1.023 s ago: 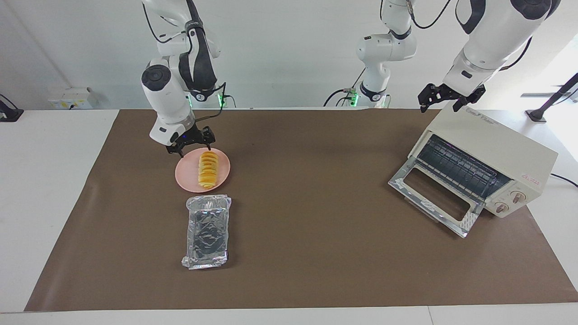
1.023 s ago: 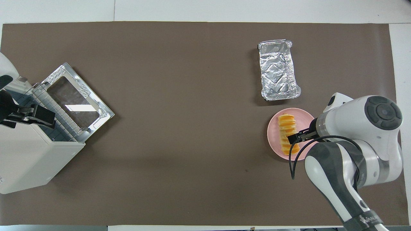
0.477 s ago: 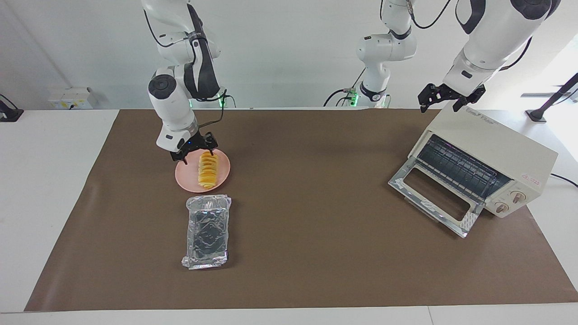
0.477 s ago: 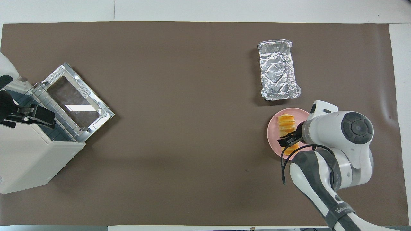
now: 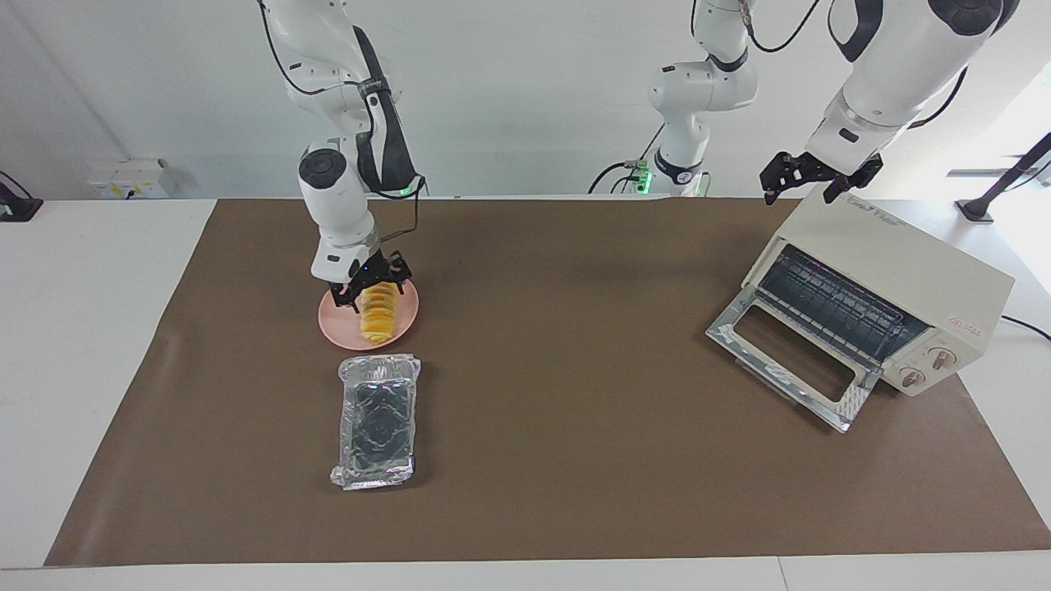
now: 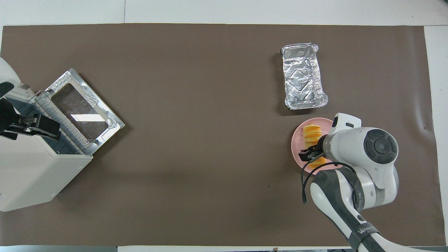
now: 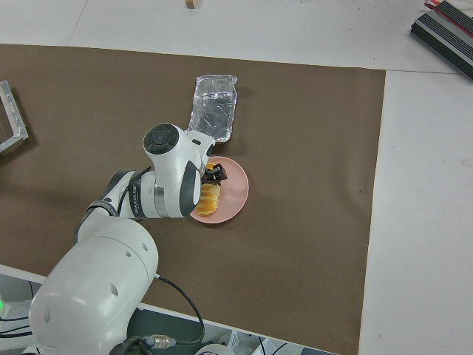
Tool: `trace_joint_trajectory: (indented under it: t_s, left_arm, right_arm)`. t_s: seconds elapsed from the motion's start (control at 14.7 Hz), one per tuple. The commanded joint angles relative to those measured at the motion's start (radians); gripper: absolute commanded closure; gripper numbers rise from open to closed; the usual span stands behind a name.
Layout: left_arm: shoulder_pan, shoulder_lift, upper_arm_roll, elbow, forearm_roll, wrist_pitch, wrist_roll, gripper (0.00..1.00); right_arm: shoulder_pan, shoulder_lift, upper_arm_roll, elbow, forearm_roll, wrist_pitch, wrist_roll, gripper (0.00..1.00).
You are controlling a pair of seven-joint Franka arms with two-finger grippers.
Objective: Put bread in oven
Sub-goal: 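Lift the bread with the right gripper and carry it over the foil tray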
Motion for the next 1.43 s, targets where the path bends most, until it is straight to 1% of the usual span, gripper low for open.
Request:
trace_joint_trajectory:
  t_s: [0.0, 0.07, 0.41, 0.61, 0.75, 0.89, 0.95, 1.09, 1.23, 1.36]
  left_arm:
    - [0.018, -0.035, -0.009, -0.042, -0.02, 0.023, 0.01, 0.0]
    - [0.018, -0.035, -0.009, -0.042, -0.02, 0.023, 0.01, 0.0]
    - [0.018, -0.035, -0.009, -0.042, -0.02, 0.023, 0.01, 0.0]
    - [0.018, -0.035, -0.009, -0.042, -0.02, 0.025, 0.01, 0.0]
    - [0.018, -0.035, -0.009, -0.042, -0.02, 0.025, 0.01, 0.0]
    - [0.018, -0.035, -0.009, -0.042, -0.02, 0.025, 0.01, 0.0]
    - [0.018, -0.035, -0.009, -0.042, -0.02, 0.023, 0.008, 0.0]
    - [0.018, -0.036, -0.009, -0.042, -0.02, 0.025, 0.01, 0.0]
    - [0.018, -0.035, -0.009, -0.042, -0.02, 0.025, 0.01, 0.0]
    - [0.018, -0.035, -0.009, -0.042, -0.02, 0.025, 0.01, 0.0]
  right_arm:
    - [-0.006, 0.014, -0.001, -0.009, 0.004, 0.033, -0.021, 0.95]
    - [-0.006, 0.014, -0.001, -0.009, 0.004, 0.031, -0.012, 1.0]
    - [-0.022, 0.028, -0.001, 0.024, 0.004, 0.01, -0.022, 1.0]
    - [-0.025, 0.03, -0.002, 0.095, 0.004, -0.091, -0.042, 1.0]
    - [-0.032, 0.031, -0.005, 0.181, 0.005, -0.204, -0.042, 1.0]
    - [-0.049, 0.059, -0.005, 0.314, 0.013, -0.341, -0.035, 1.0]
    - [-0.058, 0.088, -0.005, 0.393, 0.019, -0.393, -0.03, 1.0]
    - [-0.071, 0.143, -0.005, 0.535, 0.021, -0.424, -0.006, 1.0]
    - [-0.057, 0.18, -0.005, 0.619, 0.022, -0.426, 0.017, 1.0]
    - [-0.051, 0.252, -0.005, 0.717, 0.022, -0.423, 0.057, 1.0]
